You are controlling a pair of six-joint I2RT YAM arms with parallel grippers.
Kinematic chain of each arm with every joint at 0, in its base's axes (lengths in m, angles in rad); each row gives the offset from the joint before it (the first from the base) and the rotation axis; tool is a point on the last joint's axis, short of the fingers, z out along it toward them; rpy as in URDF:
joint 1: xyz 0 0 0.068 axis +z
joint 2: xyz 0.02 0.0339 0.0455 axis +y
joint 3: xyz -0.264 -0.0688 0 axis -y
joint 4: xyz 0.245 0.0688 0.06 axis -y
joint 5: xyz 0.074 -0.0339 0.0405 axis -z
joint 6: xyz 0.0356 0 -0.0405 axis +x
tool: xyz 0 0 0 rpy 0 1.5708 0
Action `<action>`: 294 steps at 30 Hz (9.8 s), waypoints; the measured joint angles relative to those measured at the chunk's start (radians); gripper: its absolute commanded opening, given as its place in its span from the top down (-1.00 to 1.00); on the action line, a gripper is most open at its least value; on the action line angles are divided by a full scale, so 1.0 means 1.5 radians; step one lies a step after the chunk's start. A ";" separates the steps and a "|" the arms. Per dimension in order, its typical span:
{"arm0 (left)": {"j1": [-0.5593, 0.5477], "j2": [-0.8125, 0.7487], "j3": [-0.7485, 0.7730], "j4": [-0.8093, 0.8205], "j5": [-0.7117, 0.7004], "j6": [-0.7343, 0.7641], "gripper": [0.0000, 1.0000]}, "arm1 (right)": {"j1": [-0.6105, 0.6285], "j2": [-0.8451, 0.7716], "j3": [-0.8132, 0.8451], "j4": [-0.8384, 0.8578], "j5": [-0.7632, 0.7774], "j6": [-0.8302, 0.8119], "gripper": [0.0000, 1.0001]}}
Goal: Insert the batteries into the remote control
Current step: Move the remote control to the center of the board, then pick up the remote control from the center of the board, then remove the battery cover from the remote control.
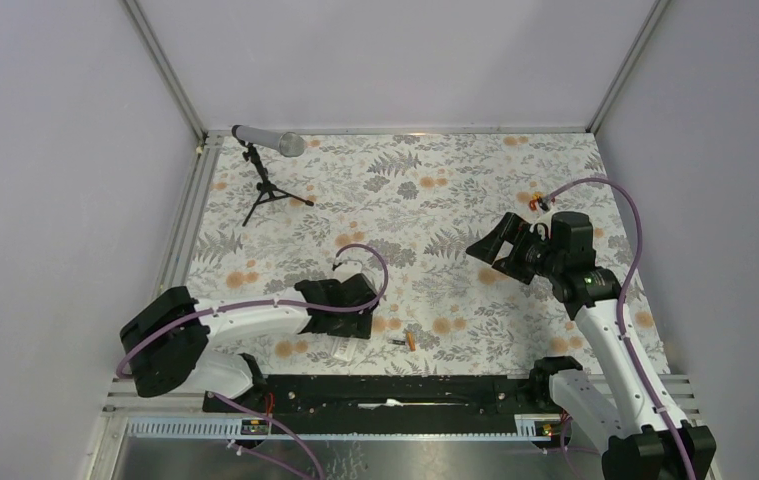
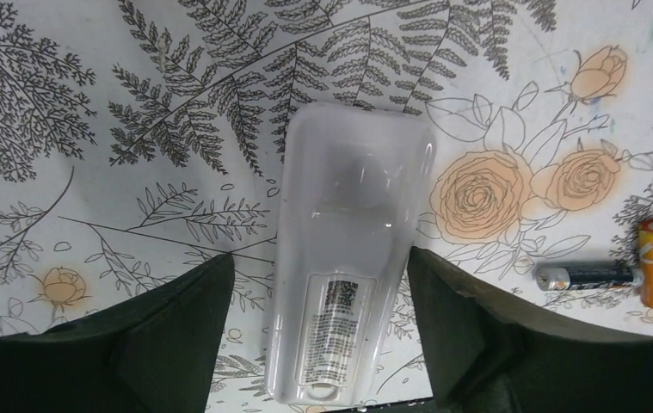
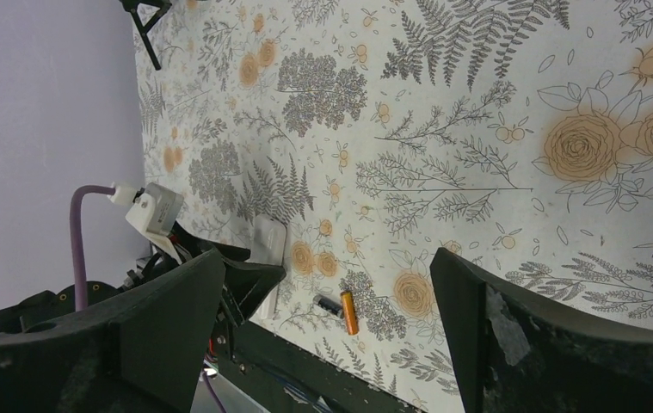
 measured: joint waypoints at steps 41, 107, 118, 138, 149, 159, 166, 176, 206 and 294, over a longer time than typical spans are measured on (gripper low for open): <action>0.144 0.189 0.237 -0.060 -0.126 -0.267 -0.98 | 0.147 -0.050 -0.107 0.018 0.055 0.004 -0.96; 0.552 -0.282 -0.008 0.032 0.501 0.164 -0.95 | 0.609 0.502 0.228 0.175 0.299 -0.313 0.42; 0.552 -0.242 -0.008 0.047 0.711 0.163 -0.48 | 0.609 0.439 0.198 0.187 0.238 -0.408 0.40; 0.552 -0.233 -0.077 0.159 0.768 0.054 -0.11 | 0.609 0.434 0.198 0.187 0.162 -0.475 0.39; 0.552 -0.233 -0.085 0.179 0.768 0.033 0.42 | 0.609 0.430 0.194 0.173 0.150 -0.497 0.39; 0.551 -0.243 -0.092 0.205 0.776 0.024 1.00 | 0.610 0.430 0.196 0.172 0.181 -0.458 -0.99; 0.551 -0.311 -0.165 0.311 0.712 0.004 1.00 | 0.604 0.374 0.201 0.167 0.216 -0.293 -0.82; 0.551 -0.333 -0.230 0.491 0.649 -0.096 1.00 | 0.450 0.211 0.106 0.263 0.161 0.098 0.31; 0.551 -0.365 -0.194 0.404 0.632 -0.141 1.00 | 0.453 0.344 0.079 0.384 0.118 0.293 0.37; 0.567 -0.354 -0.169 0.417 0.651 -0.141 1.00 | 0.436 0.390 0.049 0.503 0.048 0.322 0.22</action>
